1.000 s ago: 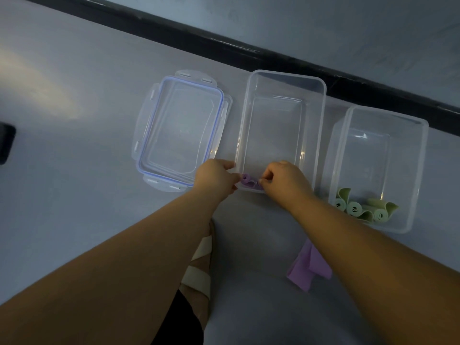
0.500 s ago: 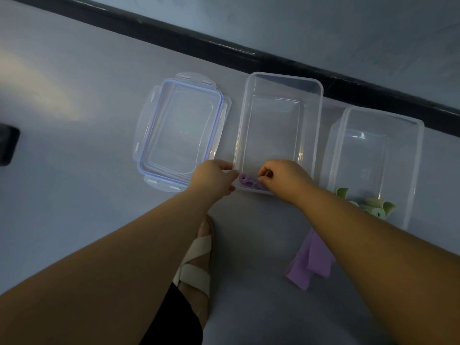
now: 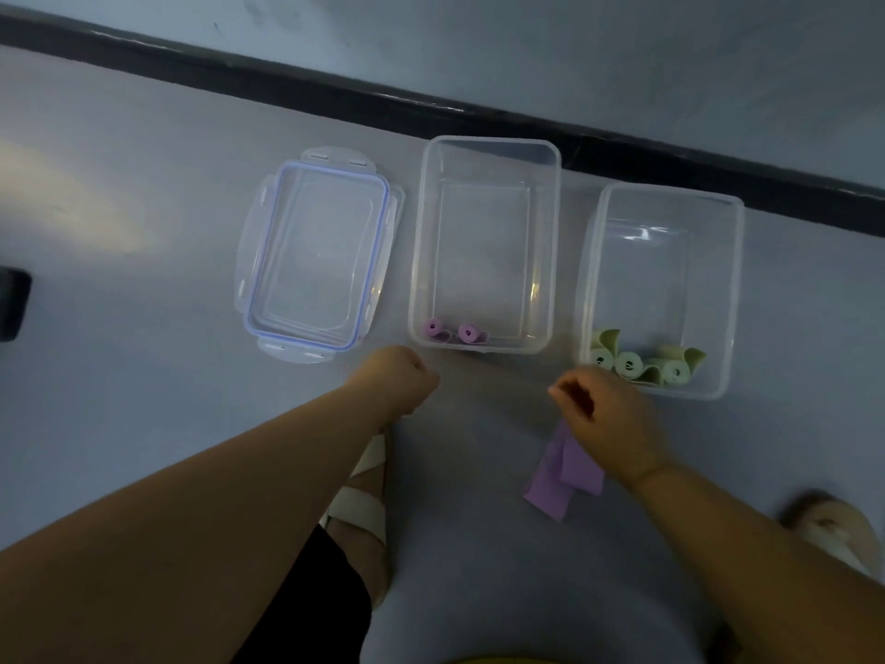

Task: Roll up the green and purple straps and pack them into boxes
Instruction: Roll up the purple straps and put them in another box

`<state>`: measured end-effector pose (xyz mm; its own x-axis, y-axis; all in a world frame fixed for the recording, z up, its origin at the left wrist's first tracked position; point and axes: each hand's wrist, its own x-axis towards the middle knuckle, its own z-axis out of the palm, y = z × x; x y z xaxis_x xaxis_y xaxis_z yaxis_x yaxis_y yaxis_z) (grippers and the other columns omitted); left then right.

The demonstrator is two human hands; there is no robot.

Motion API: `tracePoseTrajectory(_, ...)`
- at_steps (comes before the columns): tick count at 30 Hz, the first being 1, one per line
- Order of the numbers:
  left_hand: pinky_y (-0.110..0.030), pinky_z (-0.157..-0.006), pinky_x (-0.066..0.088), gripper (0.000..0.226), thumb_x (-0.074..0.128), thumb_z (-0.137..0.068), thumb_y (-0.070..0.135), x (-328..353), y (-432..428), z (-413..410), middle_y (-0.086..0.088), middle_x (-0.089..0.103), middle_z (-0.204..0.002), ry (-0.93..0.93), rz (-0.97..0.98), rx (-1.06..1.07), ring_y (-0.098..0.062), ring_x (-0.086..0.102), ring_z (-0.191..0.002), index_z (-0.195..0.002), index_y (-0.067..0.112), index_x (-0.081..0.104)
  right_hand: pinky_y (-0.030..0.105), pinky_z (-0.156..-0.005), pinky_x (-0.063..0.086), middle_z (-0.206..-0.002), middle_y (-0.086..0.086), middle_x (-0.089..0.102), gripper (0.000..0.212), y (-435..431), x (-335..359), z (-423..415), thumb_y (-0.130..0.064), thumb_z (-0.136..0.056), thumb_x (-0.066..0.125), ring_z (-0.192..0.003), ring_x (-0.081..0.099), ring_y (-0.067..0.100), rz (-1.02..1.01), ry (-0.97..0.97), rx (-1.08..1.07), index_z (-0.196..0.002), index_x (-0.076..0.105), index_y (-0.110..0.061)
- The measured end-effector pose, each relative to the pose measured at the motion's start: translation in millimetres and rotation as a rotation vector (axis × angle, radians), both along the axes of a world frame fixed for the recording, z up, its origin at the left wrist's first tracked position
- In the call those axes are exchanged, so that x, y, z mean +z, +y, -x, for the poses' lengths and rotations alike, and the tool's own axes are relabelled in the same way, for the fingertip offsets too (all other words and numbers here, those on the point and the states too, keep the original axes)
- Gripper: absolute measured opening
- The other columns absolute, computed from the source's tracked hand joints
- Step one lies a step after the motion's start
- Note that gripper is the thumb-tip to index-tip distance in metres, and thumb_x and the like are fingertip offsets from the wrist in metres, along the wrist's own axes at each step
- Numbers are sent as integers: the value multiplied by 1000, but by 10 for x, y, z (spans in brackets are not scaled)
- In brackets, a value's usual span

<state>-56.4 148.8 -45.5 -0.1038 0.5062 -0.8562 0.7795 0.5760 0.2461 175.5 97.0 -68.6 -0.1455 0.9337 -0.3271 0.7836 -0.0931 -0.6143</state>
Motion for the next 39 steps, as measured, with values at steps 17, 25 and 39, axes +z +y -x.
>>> tracePoseTrajectory(17, -27, -100, 35, 48, 51, -93, 25, -228, -362, -1330, -12, 45, -141, -100, 127, -370, -27, 44, -127, -136, 9, 42, 27, -78, 43, -105, 4, 55, 48, -425, -539, -383, -18, -78, 69, -90, 54, 20, 490, 179, -810, -120, 46, -13)
tracePoseTrajectory(25, -30, -100, 38, 49, 53, -92, 18, -186, -324, -1333, -13, 47, -138, -120, 57, -374, -29, 46, -124, -137, 6, 39, 42, -79, 50, -86, 17, 65, 11, -351, -470, -340, -14, -90, 56, -83, 61, 29, 535, 239, -533, -85, 64, -10)
tracePoseTrajectory(39, -33, -82, 52, 13, 57, -91, 24, 1094, -43, -962, -4, 58, -86, -328, -45, -335, -20, 57, -86, -84, 13, 61, 35, -72, 51, -98, -1, 60, 18, 73, 1153, -350, -28, -89, 58, -91, 60, 19, 556, 542, -308, -107, 55, -28)
